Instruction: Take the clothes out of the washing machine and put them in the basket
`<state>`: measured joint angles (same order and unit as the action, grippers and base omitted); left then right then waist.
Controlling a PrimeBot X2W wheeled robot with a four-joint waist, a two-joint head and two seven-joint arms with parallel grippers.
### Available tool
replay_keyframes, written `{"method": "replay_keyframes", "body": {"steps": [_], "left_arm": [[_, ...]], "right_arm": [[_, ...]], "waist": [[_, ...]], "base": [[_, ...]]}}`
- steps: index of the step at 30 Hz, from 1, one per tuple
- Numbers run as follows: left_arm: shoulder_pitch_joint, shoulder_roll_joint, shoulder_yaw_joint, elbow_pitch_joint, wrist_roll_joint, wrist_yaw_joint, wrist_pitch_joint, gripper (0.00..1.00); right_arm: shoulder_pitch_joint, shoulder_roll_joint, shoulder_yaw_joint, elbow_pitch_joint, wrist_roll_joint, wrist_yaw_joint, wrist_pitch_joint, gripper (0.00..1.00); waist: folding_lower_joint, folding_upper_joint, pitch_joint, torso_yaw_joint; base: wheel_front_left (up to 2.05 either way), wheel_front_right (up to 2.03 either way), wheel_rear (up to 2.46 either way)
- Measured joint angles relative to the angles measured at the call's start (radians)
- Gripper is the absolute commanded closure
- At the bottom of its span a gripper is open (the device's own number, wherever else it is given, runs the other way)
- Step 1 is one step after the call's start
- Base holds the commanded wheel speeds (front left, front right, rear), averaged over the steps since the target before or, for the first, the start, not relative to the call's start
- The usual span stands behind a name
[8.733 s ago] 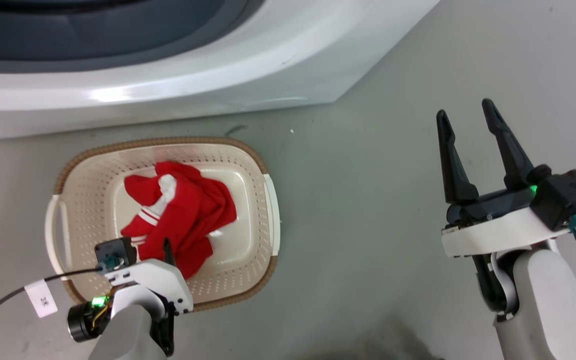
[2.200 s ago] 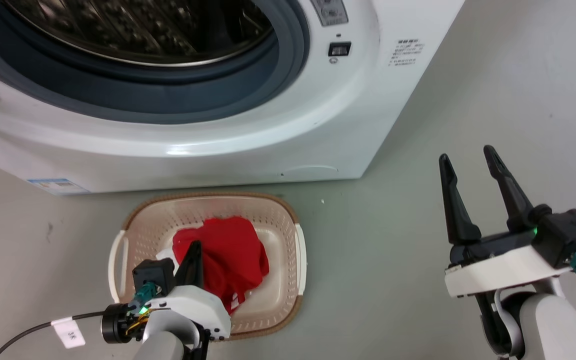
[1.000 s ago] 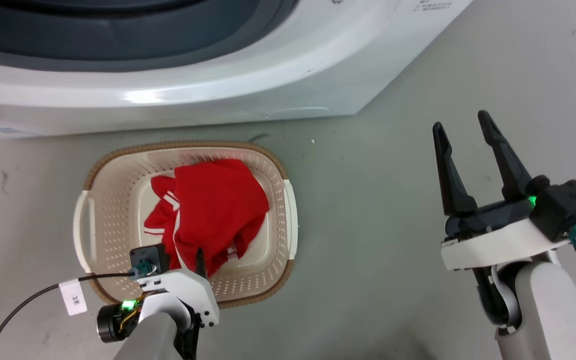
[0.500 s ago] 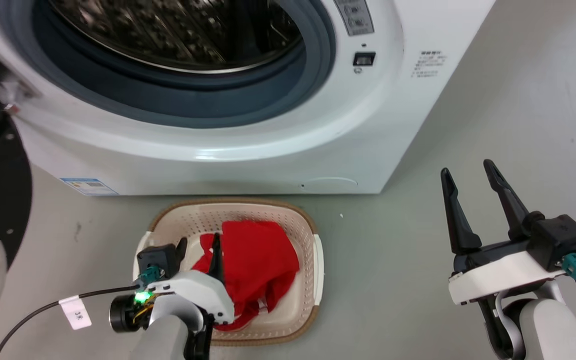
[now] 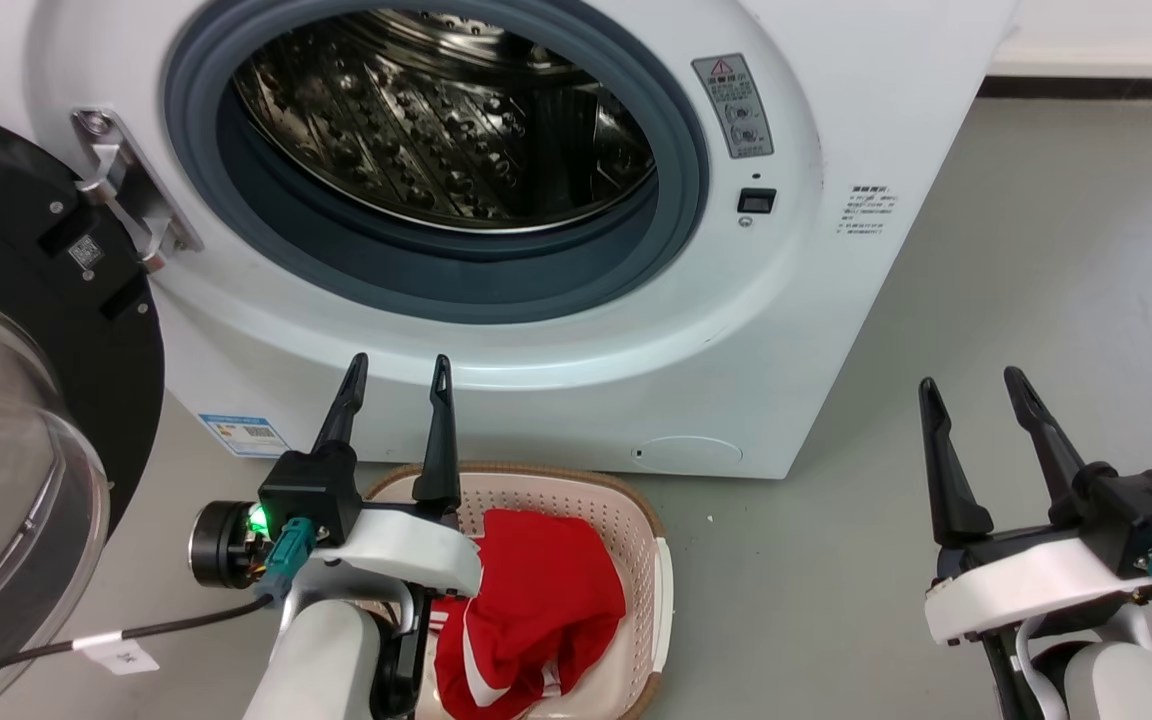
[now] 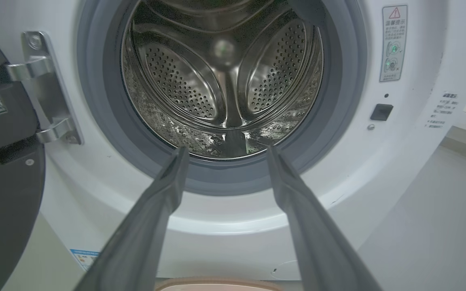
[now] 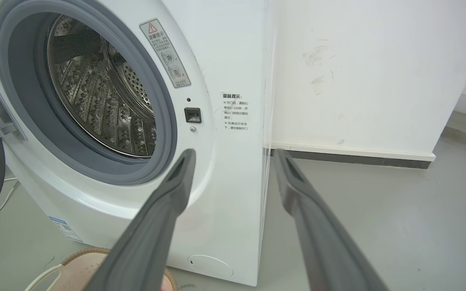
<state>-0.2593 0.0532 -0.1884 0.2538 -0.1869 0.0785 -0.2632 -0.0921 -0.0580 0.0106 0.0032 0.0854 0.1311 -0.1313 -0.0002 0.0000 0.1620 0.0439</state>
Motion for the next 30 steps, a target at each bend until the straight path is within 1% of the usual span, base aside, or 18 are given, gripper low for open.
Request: {"method": "replay_keyframes", "body": {"steps": [6,12,17,23,30], "left_arm": [[0.043,0.032,-0.001,-0.102,0.048,0.001,0.0,0.0],[0.119,0.065,-0.002,-0.141,0.067,0.011,0.01,0.0],[0.176,0.077,0.0,-0.183,0.066,0.022,0.035,0.0],[0.216,0.091,0.006,-0.201,0.05,0.028,0.057,0.0],[0.224,0.1,0.012,-0.198,0.034,0.028,0.067,0.0]], "right_arm": [[0.028,0.004,-0.007,-0.002,-0.006,0.0,0.009,0.0],[0.067,0.005,-0.005,-0.001,-0.004,0.0,0.016,0.0],[0.098,0.006,-0.014,-0.004,0.001,0.0,0.024,0.0],[0.12,0.006,-0.015,-0.014,0.002,0.0,0.033,0.0],[0.145,0.006,-0.021,-0.024,0.007,0.0,0.04,0.0]], "waist": [[0.0001,0.0,-0.045,-0.001],[0.0001,0.0,-0.094,-0.008],[0.0001,0.0,-0.133,-0.013],[0.0001,0.0,-0.156,-0.014],[0.0001,0.0,-0.166,-0.02]], "base": [[0.0,0.0,0.0],[0.0,0.0,0.0],[0.0,0.0,0.0],[0.0,0.0,0.0],[0.0,0.0,0.0]]}}
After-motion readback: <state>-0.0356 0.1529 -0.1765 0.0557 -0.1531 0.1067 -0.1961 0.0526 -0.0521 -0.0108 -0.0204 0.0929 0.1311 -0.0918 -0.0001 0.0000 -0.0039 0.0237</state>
